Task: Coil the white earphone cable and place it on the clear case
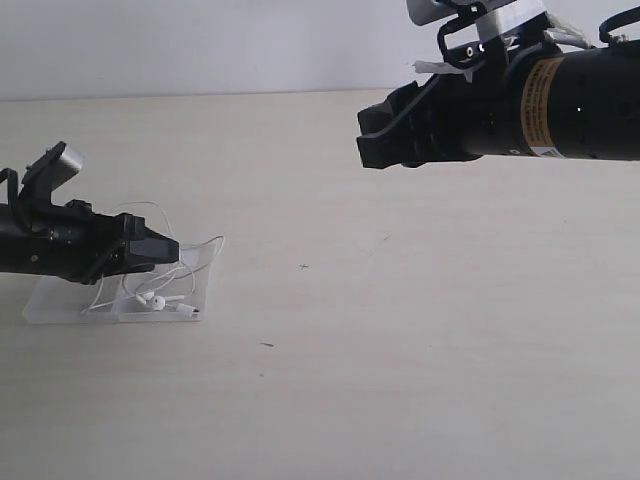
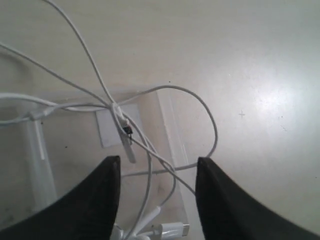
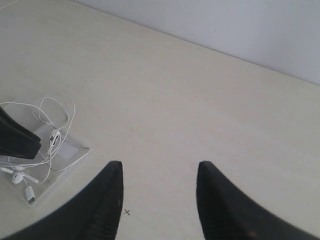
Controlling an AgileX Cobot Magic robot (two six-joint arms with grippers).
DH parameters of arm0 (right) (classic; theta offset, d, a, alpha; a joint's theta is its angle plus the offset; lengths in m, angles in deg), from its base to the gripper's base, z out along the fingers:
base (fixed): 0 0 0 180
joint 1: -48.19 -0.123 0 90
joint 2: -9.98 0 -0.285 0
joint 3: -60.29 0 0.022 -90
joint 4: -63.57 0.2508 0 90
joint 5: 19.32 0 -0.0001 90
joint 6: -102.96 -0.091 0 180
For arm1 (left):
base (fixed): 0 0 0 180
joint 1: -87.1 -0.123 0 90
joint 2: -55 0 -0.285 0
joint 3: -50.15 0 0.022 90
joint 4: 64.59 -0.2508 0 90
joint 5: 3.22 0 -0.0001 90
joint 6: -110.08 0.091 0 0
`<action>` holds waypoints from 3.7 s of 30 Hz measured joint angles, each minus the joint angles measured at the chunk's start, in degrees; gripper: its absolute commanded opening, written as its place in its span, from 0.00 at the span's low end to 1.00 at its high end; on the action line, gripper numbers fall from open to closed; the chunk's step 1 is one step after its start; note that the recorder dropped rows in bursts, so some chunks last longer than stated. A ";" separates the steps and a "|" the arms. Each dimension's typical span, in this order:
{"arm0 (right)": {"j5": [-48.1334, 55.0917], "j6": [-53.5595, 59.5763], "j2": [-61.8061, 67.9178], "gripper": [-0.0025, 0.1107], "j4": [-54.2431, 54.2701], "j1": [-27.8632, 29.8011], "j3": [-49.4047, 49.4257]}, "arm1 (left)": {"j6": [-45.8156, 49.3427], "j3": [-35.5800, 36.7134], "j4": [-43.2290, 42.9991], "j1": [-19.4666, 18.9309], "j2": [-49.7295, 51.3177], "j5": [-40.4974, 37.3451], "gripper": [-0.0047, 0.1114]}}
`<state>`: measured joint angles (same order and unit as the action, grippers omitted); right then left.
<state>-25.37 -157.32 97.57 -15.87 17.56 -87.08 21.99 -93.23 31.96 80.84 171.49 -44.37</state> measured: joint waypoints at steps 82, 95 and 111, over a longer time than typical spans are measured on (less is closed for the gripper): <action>-17.91 -1.19 0.00 0.43 -6.42 0.00 2.31 | -27.43 0.00 -14.87 -4.26 -5.09 0.02 0.73; -25.63 21.34 9.84 0.54 16.58 -19.97 3.19 | -27.64 0.00 -12.87 -4.48 -5.09 -0.14 0.73; -29.28 49.29 35.00 0.54 50.39 -26.41 -11.29 | -27.64 0.00 -12.87 -4.48 -5.09 -0.37 0.73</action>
<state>-54.66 -108.03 132.57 34.52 -8.86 -98.37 -5.64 -93.23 19.08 76.36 166.41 -44.73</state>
